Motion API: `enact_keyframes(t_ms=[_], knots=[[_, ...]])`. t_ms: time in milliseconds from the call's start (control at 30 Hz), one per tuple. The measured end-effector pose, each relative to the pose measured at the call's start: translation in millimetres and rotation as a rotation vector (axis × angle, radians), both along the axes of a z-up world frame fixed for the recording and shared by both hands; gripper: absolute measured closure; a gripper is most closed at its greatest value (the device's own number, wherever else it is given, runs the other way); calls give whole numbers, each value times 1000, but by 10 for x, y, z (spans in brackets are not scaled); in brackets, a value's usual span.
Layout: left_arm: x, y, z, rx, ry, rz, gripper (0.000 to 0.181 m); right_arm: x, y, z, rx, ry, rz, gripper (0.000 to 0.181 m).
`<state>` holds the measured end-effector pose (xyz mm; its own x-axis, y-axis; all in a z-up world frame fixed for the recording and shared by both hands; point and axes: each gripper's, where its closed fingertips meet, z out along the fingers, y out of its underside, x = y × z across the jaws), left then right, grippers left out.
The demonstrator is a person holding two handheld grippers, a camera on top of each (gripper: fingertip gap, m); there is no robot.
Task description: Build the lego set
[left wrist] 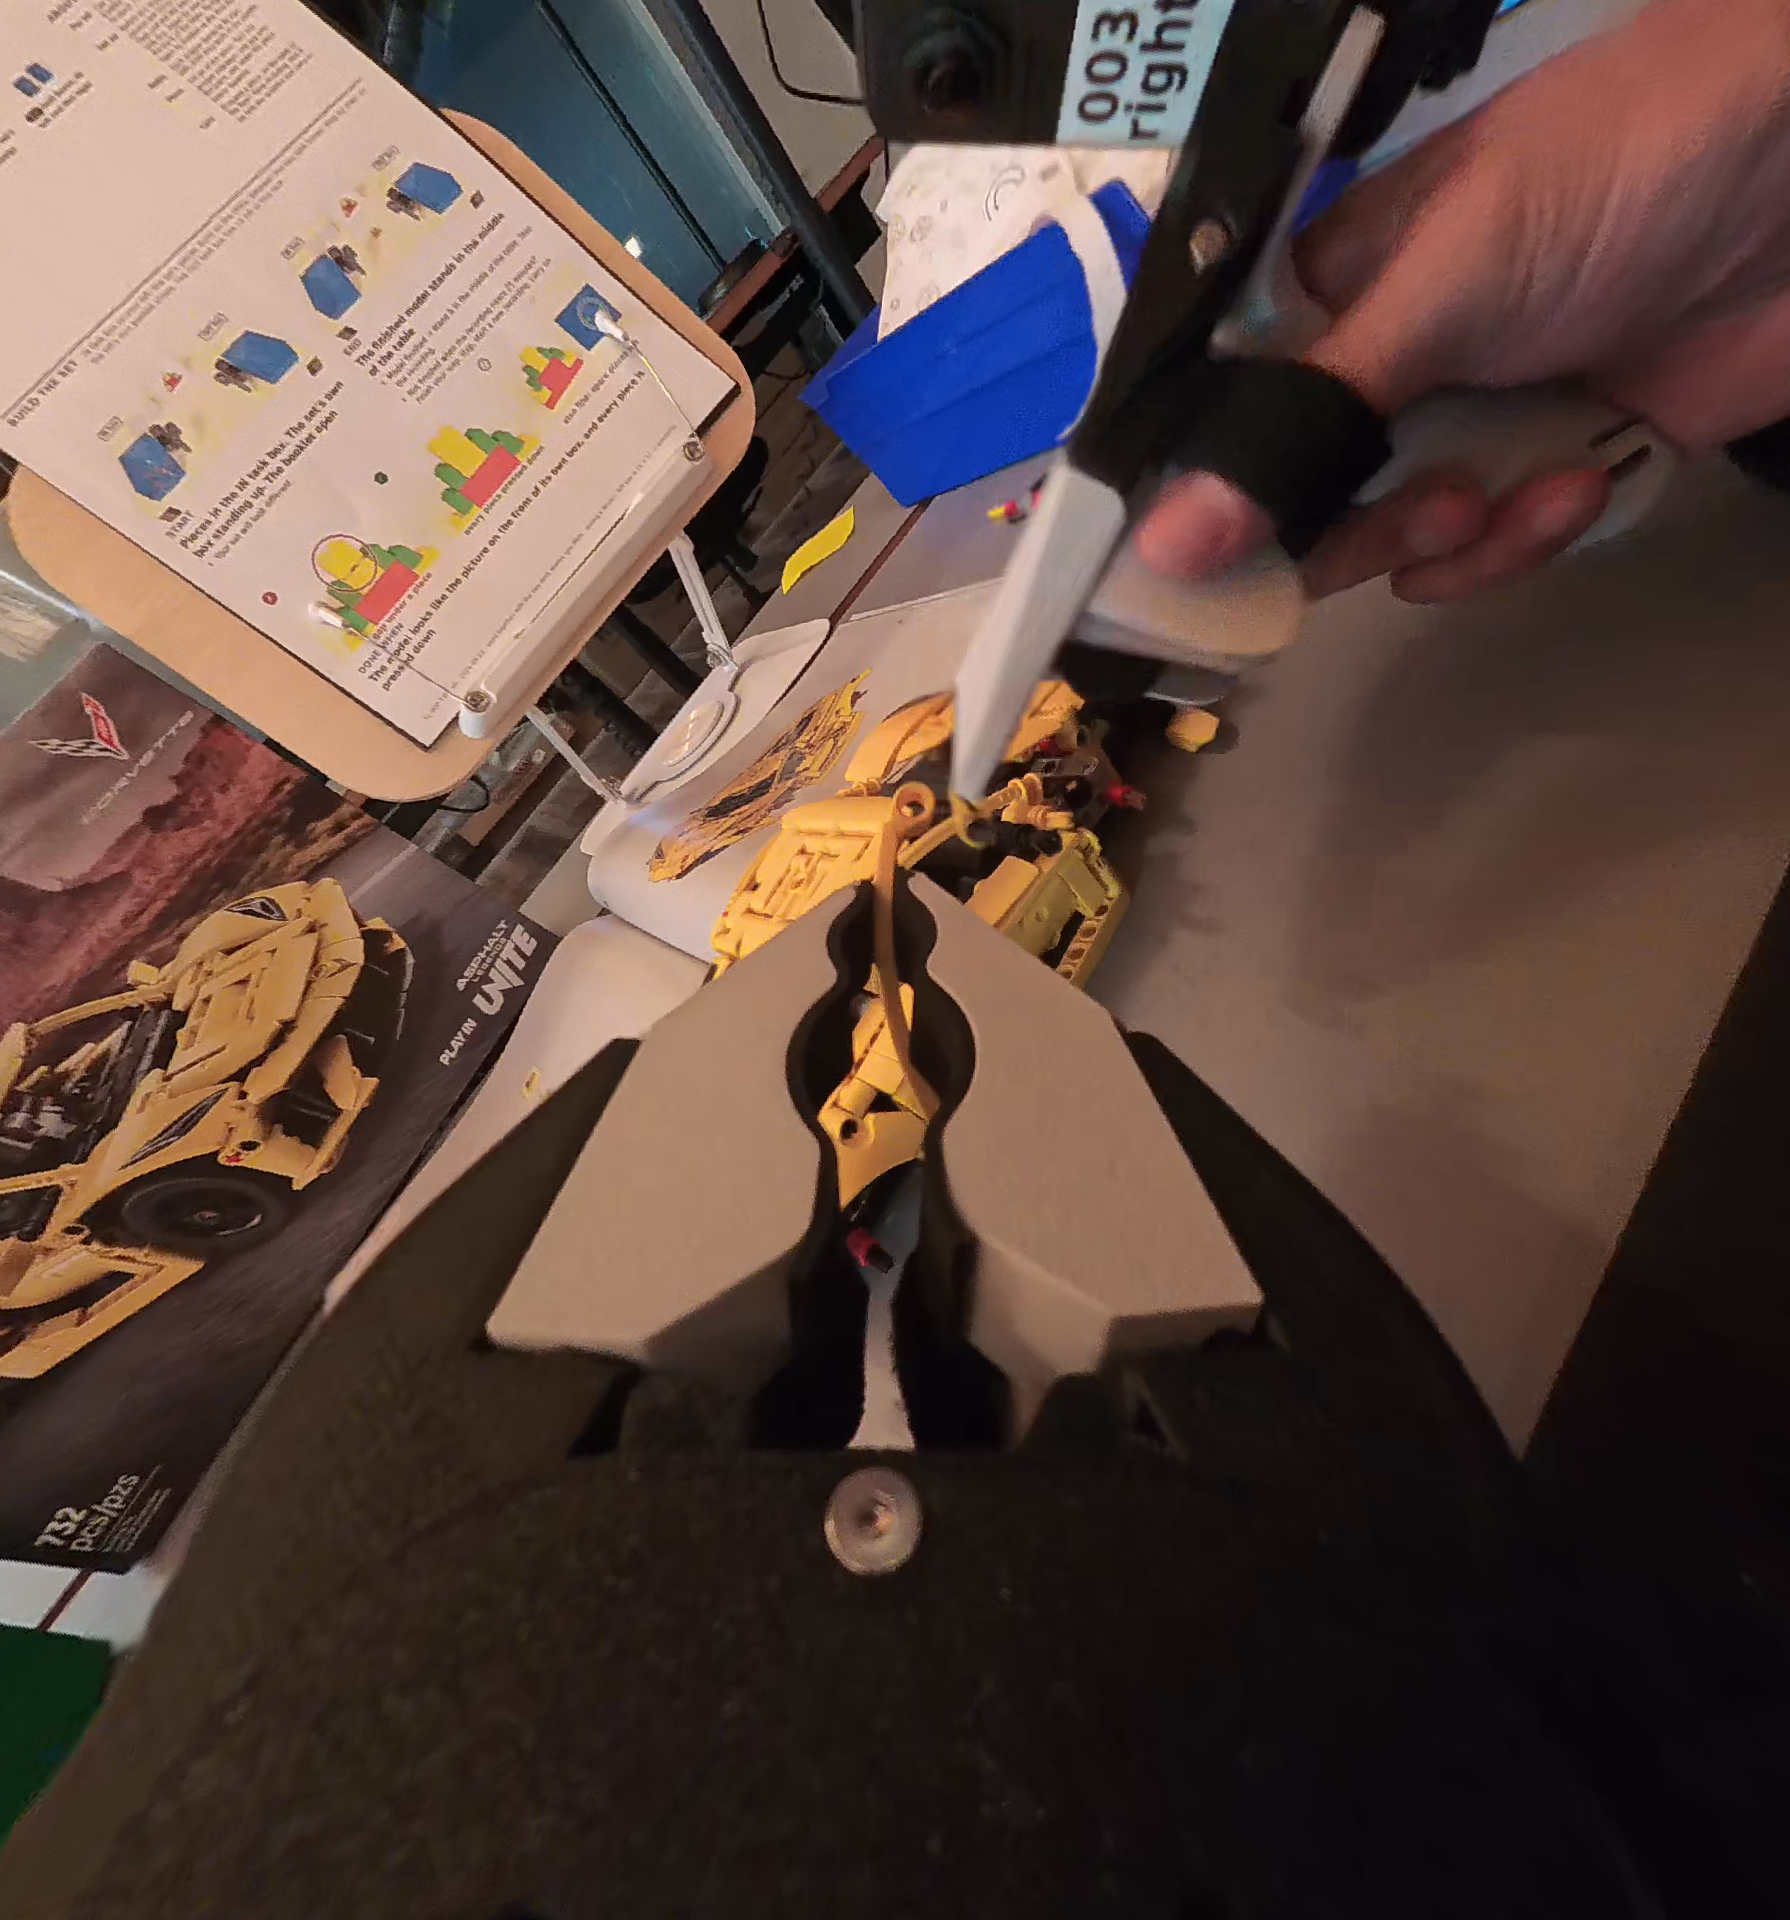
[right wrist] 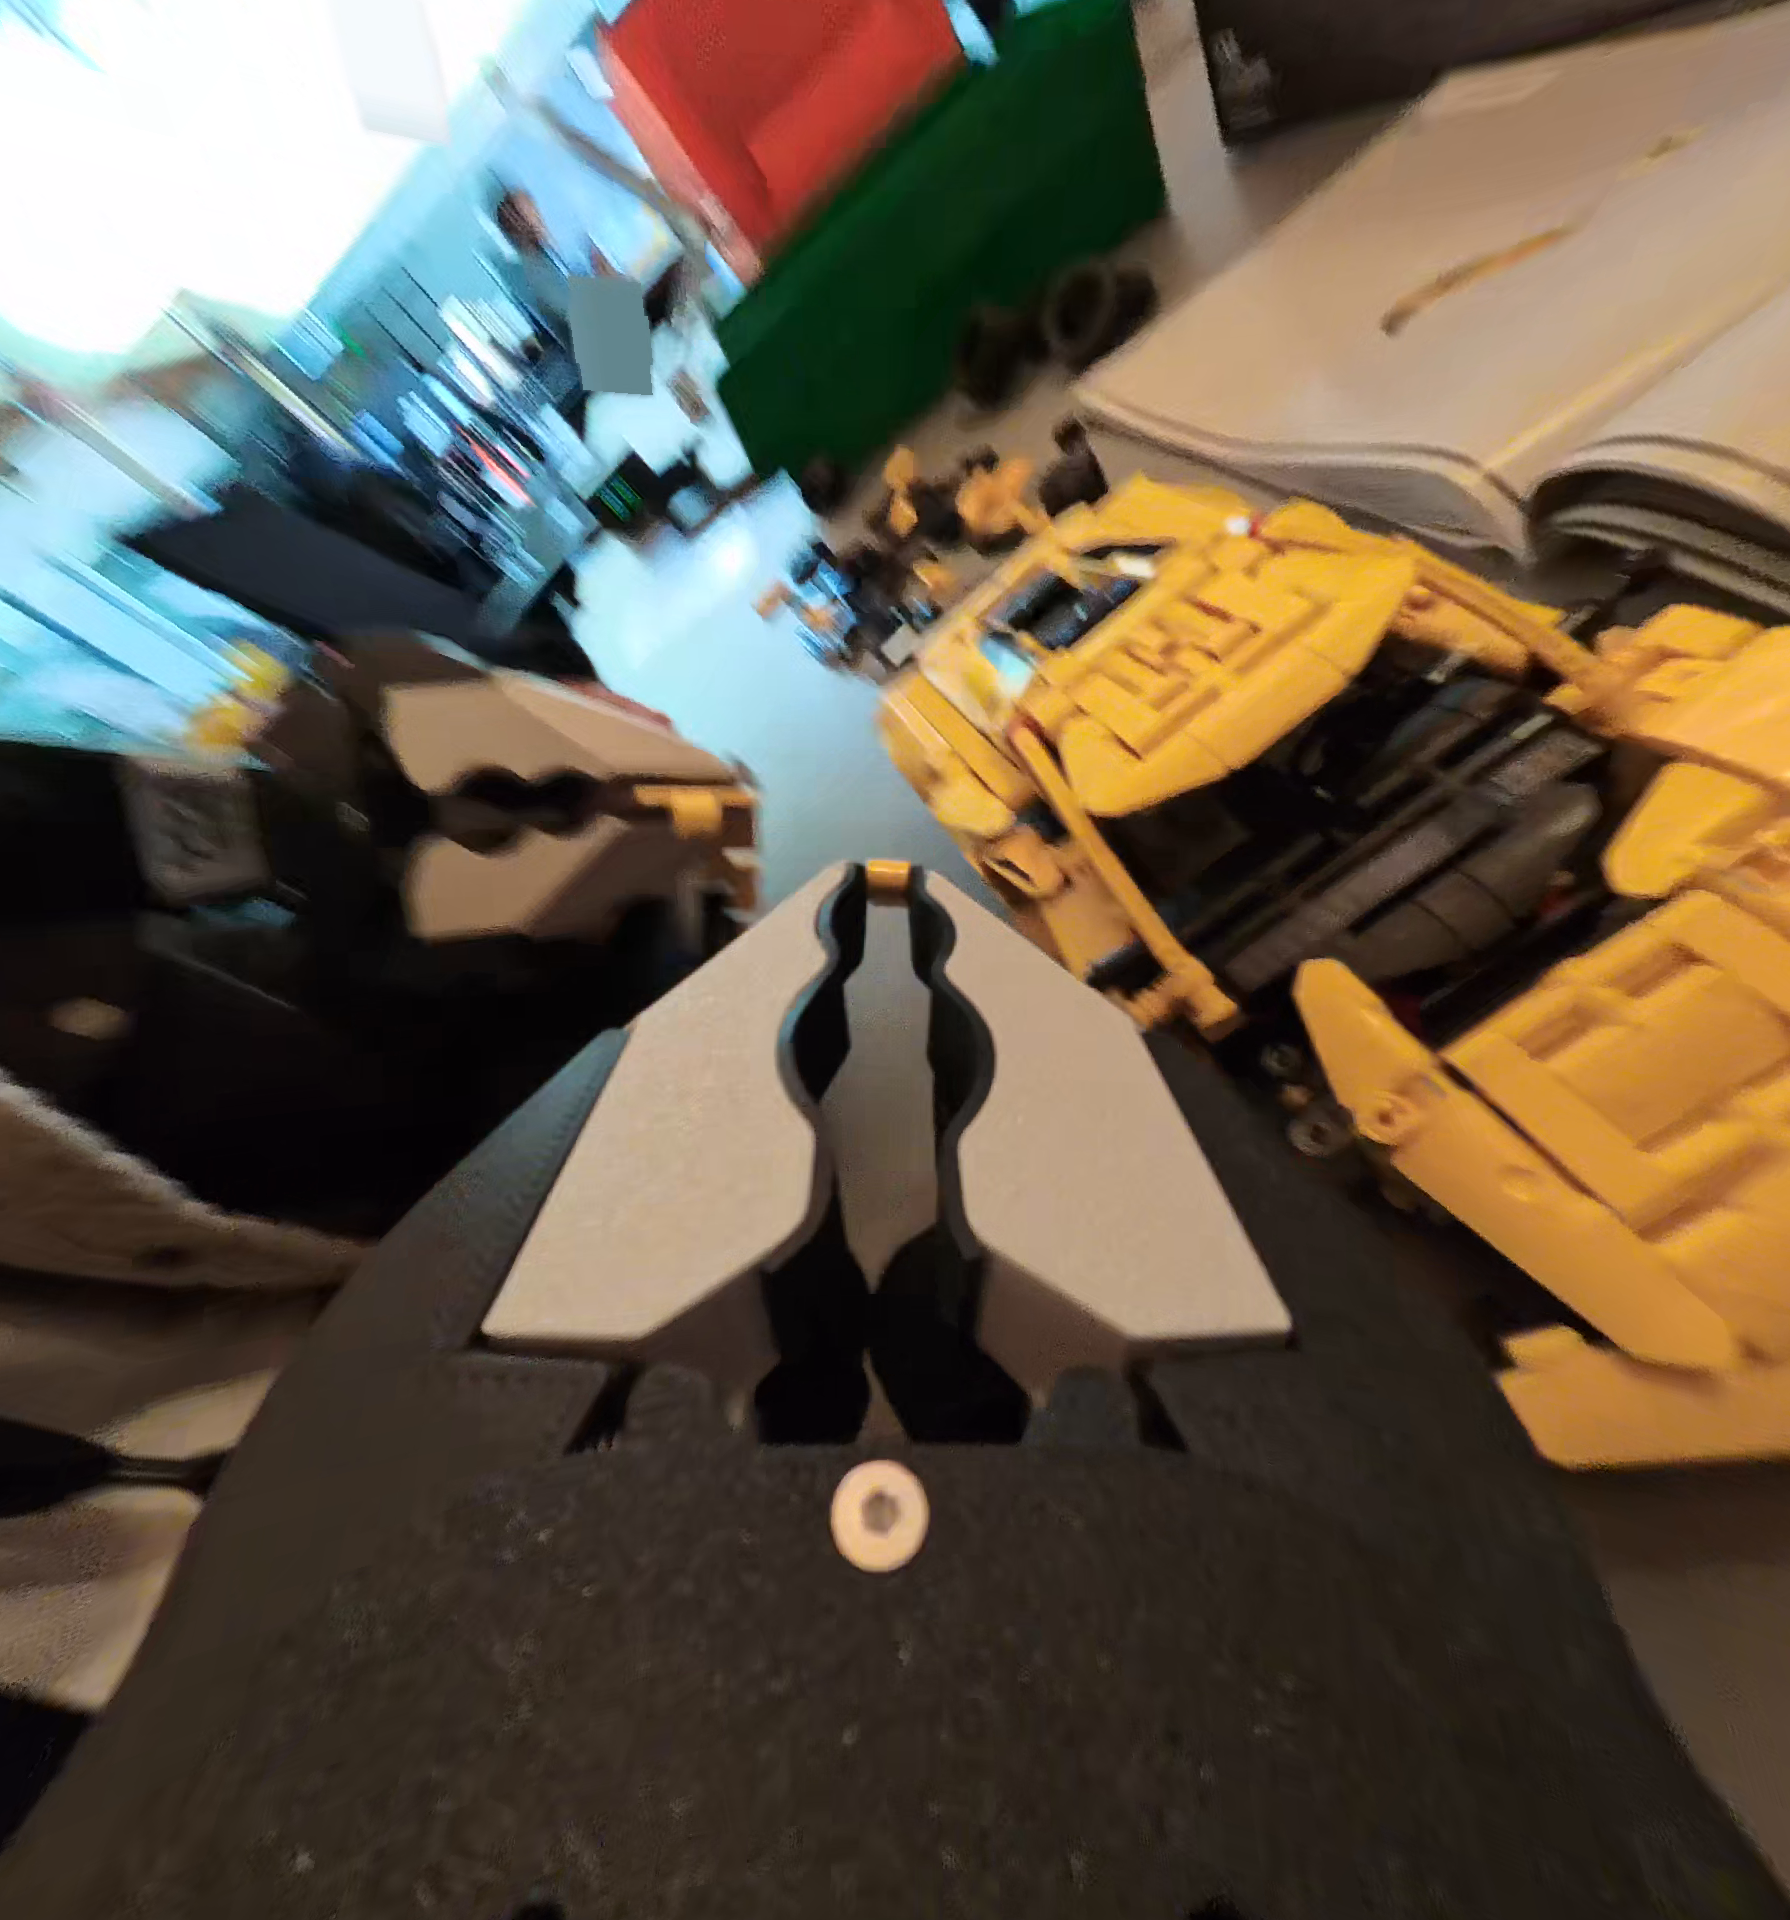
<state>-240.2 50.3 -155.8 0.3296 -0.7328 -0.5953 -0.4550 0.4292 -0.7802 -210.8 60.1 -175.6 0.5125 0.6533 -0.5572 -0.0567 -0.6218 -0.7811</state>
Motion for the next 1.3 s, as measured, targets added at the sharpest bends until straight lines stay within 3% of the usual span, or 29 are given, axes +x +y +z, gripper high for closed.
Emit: enact_keyframes(t_ms=[200,367,533,733,933,1167,1300], knots=[[-40,43,25,-182,-105,-59,179,113,-158,-596,5,-606,98,175],[-21,-43,88,-384,-222,-194,179,144,-254,-741,-26,-697,141,174],[-16,-156,177,-651,-352,-349,179,55,-233,-564,28,-570,161,164],[-66,-237,366,-987,-545,-527,179,-197,-296,577,406,-5,141,165],[-107,-197,493,-1091,-688,-569,179,-445,-344,592,239,213,199,164],[-47,-256,499,-1092,-692,-590,179,-404,-339,619,274,195,179,180],[-82,-197,495,-1066,-684,-562,155,-382,-363,510,252,123,206,180]])
